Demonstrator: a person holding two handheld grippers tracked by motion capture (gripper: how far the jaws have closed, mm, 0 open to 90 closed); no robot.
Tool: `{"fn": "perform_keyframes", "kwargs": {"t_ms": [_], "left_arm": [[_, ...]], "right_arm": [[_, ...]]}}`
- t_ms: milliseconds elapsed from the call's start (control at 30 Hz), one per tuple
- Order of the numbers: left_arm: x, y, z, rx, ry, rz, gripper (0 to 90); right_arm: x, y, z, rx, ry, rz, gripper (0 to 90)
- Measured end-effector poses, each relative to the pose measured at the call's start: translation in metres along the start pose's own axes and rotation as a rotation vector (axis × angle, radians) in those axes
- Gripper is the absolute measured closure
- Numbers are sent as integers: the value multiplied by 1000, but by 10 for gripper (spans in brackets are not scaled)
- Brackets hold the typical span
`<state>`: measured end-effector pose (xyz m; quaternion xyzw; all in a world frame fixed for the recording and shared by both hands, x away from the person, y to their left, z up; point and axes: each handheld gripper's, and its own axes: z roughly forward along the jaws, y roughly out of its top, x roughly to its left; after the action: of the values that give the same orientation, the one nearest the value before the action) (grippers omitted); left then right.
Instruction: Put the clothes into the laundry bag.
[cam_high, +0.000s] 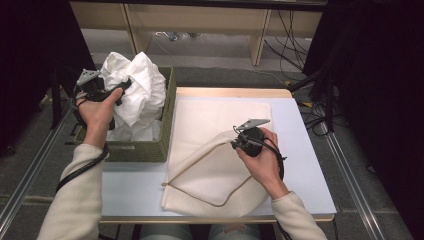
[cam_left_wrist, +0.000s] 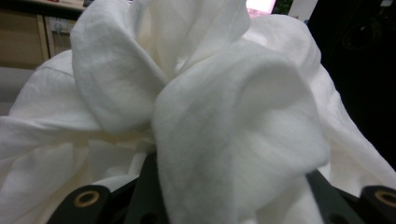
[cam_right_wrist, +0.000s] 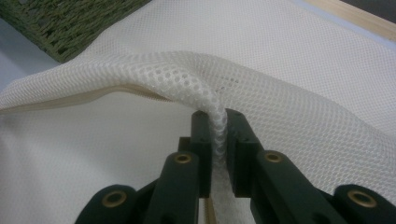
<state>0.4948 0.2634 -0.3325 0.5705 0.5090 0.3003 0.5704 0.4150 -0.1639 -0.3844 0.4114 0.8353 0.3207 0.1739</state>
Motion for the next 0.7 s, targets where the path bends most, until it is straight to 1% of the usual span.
{"fn": "perform_keyframes", "kwargs": {"t_ms": [33,100,133,200,267,333,367,400,433,467,500,533,567,600,633,667,700], "left_arm": [[-3,3,-2,-9,-4,4,702],[-7,6,-5,-26,-7,10,702],[-8,7,-6,-33,-8,14,703],[-11,9,-9,-48,-10,16,702],[-13,11,-12,-68,-15,23,703],[-16,13,-17,-86,-20,24,702],[-17,15,-20,-100,-27,22,703],[-19,17,-23,-108,-31,26,702],[-20,20,-27,-125,-39,39,702],[-22,22,-29,-131,-44,45,702],[-23,24,-32,-134,-53,52,702],[-24,25,-34,-139,-52,53,702],[-24,27,-36,-141,-56,56,702],[-24,28,-37,-146,-59,49,702],[-24,29,-39,-153,-60,49,702],[-25,30,-41,-156,-62,51,702],[-26,30,-43,-161,-68,49,702]], "right_arm": [[-1,0,0,-4,3,-18,834],[-1,0,0,-3,10,-23,834],[-3,0,1,-15,18,-45,834],[-2,0,1,-10,9,-45,835],[-2,0,0,-9,10,-26,835],[-2,0,0,-15,11,-22,835],[-2,0,0,-19,9,-31,836],[0,-1,-1,-9,16,15,837],[0,-1,-1,-10,13,13,837],[0,0,-2,-7,14,12,837],[-2,0,-1,-11,14,-11,838],[-2,0,-1,-16,12,-26,838],[-2,0,-1,-15,12,-25,838],[-2,0,-1,-20,10,-20,838],[0,0,-2,-16,1,-4,838],[0,0,-2,-17,6,-3,838],[-2,0,-2,-16,13,-27,838]]}}
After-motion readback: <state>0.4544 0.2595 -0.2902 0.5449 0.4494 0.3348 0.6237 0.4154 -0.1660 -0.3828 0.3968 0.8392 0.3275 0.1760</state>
